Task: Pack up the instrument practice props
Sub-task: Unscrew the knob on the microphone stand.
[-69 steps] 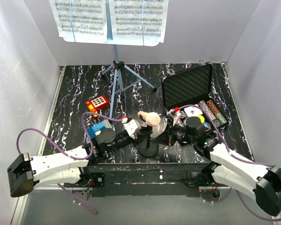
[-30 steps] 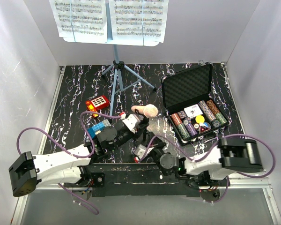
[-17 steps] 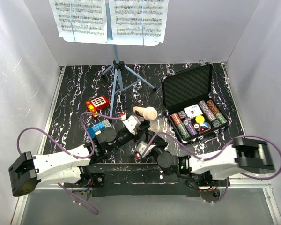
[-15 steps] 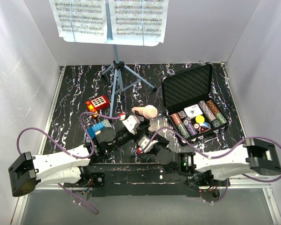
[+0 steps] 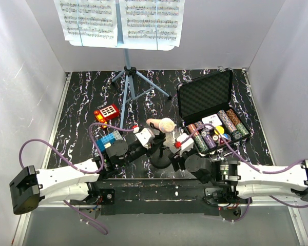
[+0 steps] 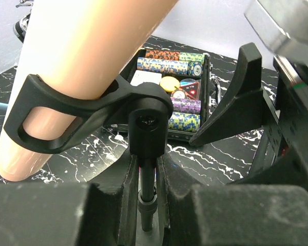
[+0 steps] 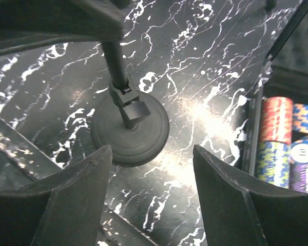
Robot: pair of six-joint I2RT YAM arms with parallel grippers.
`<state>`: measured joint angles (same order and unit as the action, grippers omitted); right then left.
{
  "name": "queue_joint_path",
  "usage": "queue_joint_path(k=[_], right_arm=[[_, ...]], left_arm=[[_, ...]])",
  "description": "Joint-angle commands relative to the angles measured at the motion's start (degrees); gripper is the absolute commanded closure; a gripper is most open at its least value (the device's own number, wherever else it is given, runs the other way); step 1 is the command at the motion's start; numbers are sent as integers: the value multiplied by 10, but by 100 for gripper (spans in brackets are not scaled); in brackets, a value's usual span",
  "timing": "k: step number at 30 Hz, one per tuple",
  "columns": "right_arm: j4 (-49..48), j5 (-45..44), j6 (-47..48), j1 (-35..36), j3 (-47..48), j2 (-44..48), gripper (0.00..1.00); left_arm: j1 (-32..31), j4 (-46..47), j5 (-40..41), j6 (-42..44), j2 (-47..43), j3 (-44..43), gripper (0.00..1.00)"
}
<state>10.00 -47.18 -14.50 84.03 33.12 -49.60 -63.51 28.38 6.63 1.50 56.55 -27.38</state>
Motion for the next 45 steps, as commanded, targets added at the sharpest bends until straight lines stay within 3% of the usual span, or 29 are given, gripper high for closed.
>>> queue_joint_path(k=[1,7,10,15,23,26,30,37,45], right_arm=[[4,111,-141,-53,-29,71,28],[-63,394,-266,-234,-68,123,23],[-127,549,-327,-321,-78,101,22],[-264,701,-433,-398,-101,33,21],[-418,764,-550,-436,-139,-70,28],[-546,781,-614,-451,-171,-118,37],[-632,791,-655,-454,-179,-168,51],[-733,793,-695,-455,-183,-220,54],[-804,792,-723,-456,-192,-262,68]], left_arm=[[-1,-51,19,21,-7,7,100],[-1,-47,29,30,-20,10,100],[-1,-48,31,35,-23,12,100],[-1,-54,34,42,-29,12,100],[-1,-45,42,39,-44,22,100],[-2,-42,44,33,-50,29,100],[-1,-37,48,29,-55,38,100],[-1,-39,49,29,-64,43,100],[-1,-39,47,28,-62,43,100]])
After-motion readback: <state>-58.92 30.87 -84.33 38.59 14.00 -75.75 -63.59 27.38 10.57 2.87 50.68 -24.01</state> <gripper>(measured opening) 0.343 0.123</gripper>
